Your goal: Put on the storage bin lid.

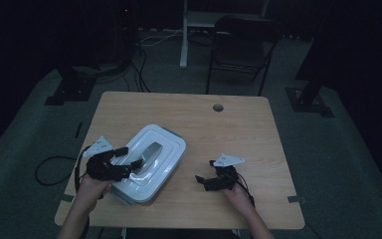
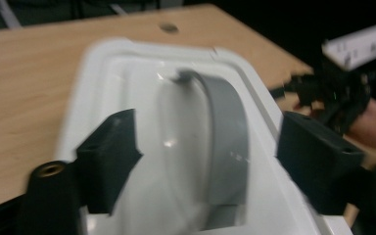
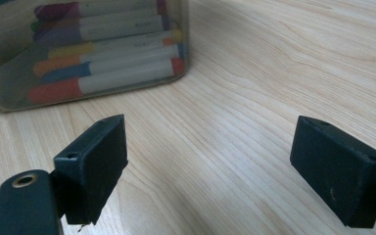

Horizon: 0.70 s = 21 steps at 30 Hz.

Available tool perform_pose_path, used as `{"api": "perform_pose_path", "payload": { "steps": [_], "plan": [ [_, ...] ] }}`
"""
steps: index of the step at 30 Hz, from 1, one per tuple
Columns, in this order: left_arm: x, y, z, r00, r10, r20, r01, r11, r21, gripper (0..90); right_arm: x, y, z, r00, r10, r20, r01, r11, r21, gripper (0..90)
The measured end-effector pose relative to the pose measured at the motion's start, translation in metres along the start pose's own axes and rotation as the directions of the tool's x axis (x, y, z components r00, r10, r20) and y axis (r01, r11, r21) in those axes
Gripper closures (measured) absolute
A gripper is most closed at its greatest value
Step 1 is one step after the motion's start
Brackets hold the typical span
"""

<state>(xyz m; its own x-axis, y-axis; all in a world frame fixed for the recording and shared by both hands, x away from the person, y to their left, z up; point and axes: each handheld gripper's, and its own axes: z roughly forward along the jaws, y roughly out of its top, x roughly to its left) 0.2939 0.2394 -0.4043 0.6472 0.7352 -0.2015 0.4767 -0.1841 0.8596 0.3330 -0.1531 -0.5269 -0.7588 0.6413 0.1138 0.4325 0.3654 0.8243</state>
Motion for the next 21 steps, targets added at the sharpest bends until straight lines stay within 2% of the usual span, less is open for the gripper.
{"api": "perform_pose_path", "payload": {
  "steps": [1,2,6,7,8,12,15,17,18,21],
  "plan": [
    [0.002,0.000,-0.003,0.9999,-0.006,-0.014,0.005,0.9999,-0.014,17.0,-0.001,-0.001,-0.001,1.0000,0.004,0.003,-0.004,1.000,0.001,13.5],
    [0.007,0.000,-0.007,0.9988,-0.014,-0.046,0.012,0.9991,-0.040,17.0,-0.002,-0.001,-0.002,1.0000,0.003,0.007,-0.003,1.000,0.001,13.5],
    [0.024,-0.003,-0.015,0.9954,-0.062,-0.073,0.056,0.9946,-0.087,3.2,-0.005,-0.002,-0.006,0.9998,0.007,0.017,-0.007,1.000,-0.001,13.5],
    [0.027,-0.003,-0.016,0.9944,-0.062,-0.086,0.055,0.9944,-0.091,1.0,-0.007,-0.002,-0.008,0.9998,0.012,0.019,-0.011,1.000,-0.005,13.5],
    [0.032,-0.005,-0.017,0.9910,-0.067,-0.116,0.056,0.9936,-0.098,1.0,-0.007,-0.003,-0.008,0.9997,0.012,0.020,-0.012,1.000,-0.004,13.5],
    [0.050,-0.013,-0.018,0.9791,-0.066,-0.192,0.038,0.9887,-0.145,1.0,-0.009,-0.004,-0.010,0.9996,0.014,0.026,-0.014,1.000,-0.004,13.5],
    [0.066,-0.021,-0.016,0.9718,-0.085,-0.220,0.050,0.9858,-0.160,1.1,-0.009,-0.005,-0.010,0.9995,0.019,0.024,-0.019,1.000,-0.003,13.5],
    [0.077,-0.027,-0.014,0.9576,-0.099,-0.271,0.061,0.9876,-0.144,1.1,-0.008,-0.005,-0.011,0.9996,0.017,0.024,-0.017,1.000,-0.002,13.5],
    [0.084,-0.032,-0.013,0.9510,-0.114,-0.287,0.071,0.9854,-0.155,1.1,-0.008,-0.005,-0.011,0.9996,0.017,0.024,-0.017,1.000,-0.003,13.5],
    [0.098,-0.045,-0.008,0.9389,-0.147,-0.311,0.103,0.9828,-0.153,1.1,-0.008,-0.005,-0.010,0.9995,0.019,0.023,-0.019,1.000,-0.004,13.5]
  ]
}}
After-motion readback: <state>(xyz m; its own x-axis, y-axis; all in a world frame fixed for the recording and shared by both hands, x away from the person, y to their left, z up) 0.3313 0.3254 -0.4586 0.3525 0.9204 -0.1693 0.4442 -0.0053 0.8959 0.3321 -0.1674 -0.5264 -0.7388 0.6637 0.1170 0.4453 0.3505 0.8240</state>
